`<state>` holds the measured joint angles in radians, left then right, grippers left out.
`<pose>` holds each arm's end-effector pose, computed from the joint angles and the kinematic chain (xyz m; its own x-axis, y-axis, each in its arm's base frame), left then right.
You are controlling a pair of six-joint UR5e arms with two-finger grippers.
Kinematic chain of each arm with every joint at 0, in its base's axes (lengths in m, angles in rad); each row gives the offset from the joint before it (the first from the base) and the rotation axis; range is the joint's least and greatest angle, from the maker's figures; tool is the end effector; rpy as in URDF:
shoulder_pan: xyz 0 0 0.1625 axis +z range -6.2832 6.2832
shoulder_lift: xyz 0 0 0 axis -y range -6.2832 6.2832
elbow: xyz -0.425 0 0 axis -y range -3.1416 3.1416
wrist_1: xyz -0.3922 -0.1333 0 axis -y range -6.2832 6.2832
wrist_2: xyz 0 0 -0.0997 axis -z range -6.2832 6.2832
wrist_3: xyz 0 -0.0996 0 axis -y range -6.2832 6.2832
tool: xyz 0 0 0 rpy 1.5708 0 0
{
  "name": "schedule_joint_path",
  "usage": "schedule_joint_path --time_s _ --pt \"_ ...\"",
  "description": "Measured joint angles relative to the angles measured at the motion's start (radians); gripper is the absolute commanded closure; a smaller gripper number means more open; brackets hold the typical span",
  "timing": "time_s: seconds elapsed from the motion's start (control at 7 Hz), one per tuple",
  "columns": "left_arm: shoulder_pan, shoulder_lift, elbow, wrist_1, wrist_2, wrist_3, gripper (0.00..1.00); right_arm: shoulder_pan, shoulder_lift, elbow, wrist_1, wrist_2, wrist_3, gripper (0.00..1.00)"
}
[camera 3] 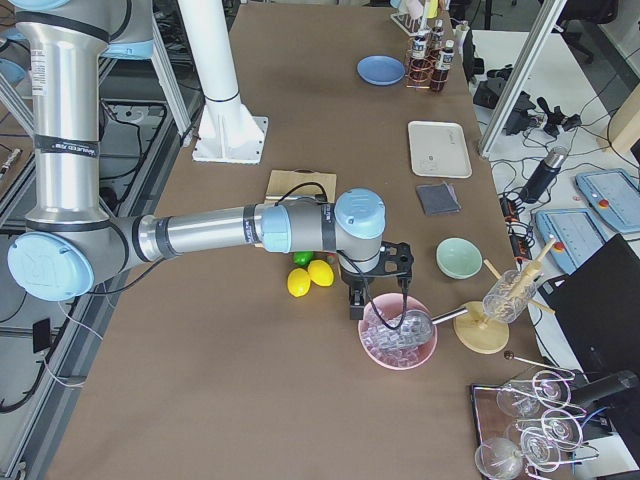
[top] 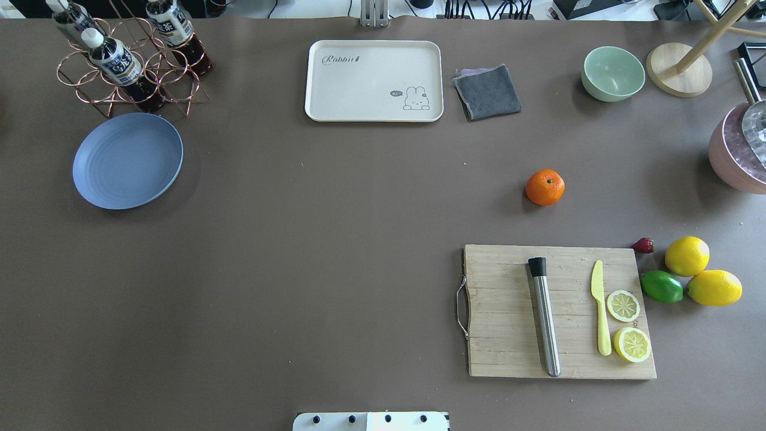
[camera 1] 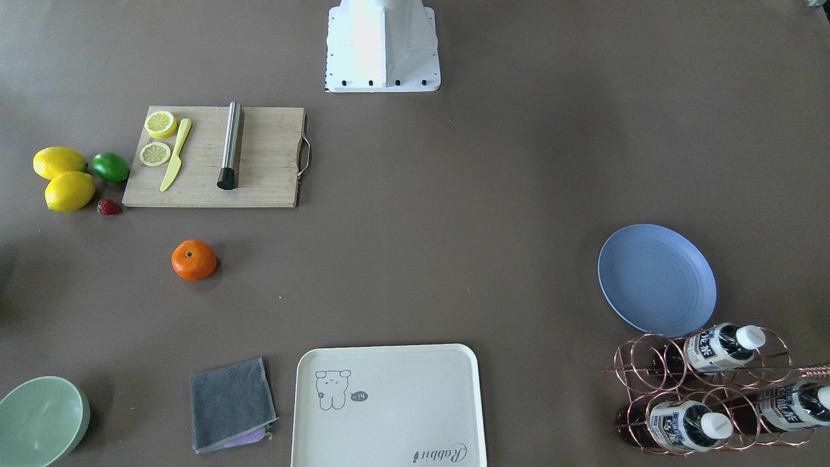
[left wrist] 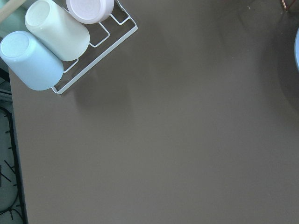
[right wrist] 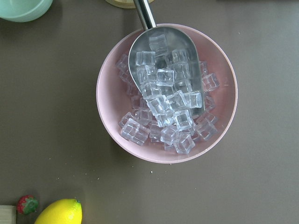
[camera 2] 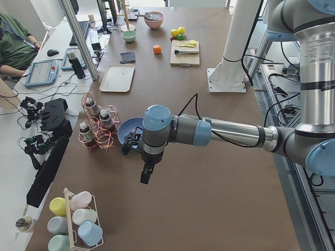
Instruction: Pick orange to plate
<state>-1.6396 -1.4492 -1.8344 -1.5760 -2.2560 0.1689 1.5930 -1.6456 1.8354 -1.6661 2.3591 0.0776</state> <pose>-0.1008 -0.4407 0.5905 0.7792 0.2047 -0.5924 -0.0639 0.9662 0.2498 0.0728 -0.4578 0.5728 0.7025 0.0261 0.7112 -0.0768 0.9963 0.0393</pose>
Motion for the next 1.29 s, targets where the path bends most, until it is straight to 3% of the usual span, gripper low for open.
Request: schedule_joint_path --time_s 0.43,1.29 --pt "0.002 -0.036 0.024 0.003 -0.085 -0.001 0.02 0.008 -0.044 0.044 -0.003 0.011 0.001 0.00" --pt "0.003 -0.077 0.049 0.004 -0.091 -0.008 0.02 0.007 -0.042 0.024 0.004 0.011 0.003 0.00"
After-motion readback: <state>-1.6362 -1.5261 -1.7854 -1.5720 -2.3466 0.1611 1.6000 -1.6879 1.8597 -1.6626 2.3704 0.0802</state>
